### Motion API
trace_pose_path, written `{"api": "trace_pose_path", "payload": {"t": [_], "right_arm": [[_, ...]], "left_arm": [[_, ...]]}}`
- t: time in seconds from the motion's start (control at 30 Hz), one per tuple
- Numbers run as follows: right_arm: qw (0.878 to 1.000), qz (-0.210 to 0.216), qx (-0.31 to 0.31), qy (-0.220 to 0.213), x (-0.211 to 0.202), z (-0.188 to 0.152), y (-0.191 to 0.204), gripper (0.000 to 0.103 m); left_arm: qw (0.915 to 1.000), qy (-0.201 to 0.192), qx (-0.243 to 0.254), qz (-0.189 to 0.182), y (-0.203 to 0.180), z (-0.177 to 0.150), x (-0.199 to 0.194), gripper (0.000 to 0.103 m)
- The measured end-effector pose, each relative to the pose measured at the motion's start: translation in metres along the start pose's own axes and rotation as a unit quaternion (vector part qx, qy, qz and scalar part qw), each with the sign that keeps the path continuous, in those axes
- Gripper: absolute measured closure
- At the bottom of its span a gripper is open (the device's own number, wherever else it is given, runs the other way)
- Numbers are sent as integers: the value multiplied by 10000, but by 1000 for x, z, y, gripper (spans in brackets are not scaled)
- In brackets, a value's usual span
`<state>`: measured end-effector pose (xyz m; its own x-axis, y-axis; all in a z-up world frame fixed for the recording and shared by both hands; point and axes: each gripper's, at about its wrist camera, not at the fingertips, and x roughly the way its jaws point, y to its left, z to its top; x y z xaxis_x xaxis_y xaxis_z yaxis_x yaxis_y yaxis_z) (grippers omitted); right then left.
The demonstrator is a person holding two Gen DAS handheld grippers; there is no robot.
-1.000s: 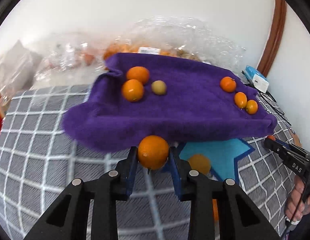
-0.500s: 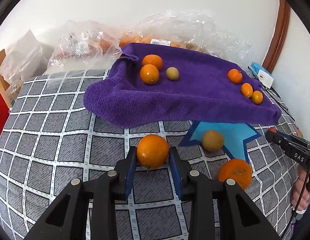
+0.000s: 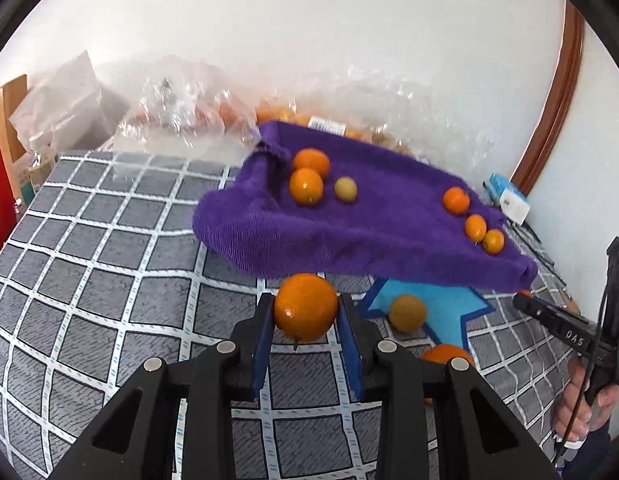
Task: Organize fruits
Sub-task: 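Carry the red fruit and the orange toward the purple towel with both grippers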
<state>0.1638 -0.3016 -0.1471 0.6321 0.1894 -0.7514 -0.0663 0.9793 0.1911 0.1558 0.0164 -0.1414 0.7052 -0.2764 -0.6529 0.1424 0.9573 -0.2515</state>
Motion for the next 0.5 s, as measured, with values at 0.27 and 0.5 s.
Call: {"api": "trace_pose_path", "payload": {"t": [0.27, 0.5], "right_arm": [[9996, -214, -195, -58, -2, -2, 8, 79], [9995, -243, -180, -120, -3, -2, 7, 79]], "left_arm": [[9999, -82, -94, -44, 4, 2, -2, 73], [9995, -266, 35, -178, -1, 0, -8, 73]]}}
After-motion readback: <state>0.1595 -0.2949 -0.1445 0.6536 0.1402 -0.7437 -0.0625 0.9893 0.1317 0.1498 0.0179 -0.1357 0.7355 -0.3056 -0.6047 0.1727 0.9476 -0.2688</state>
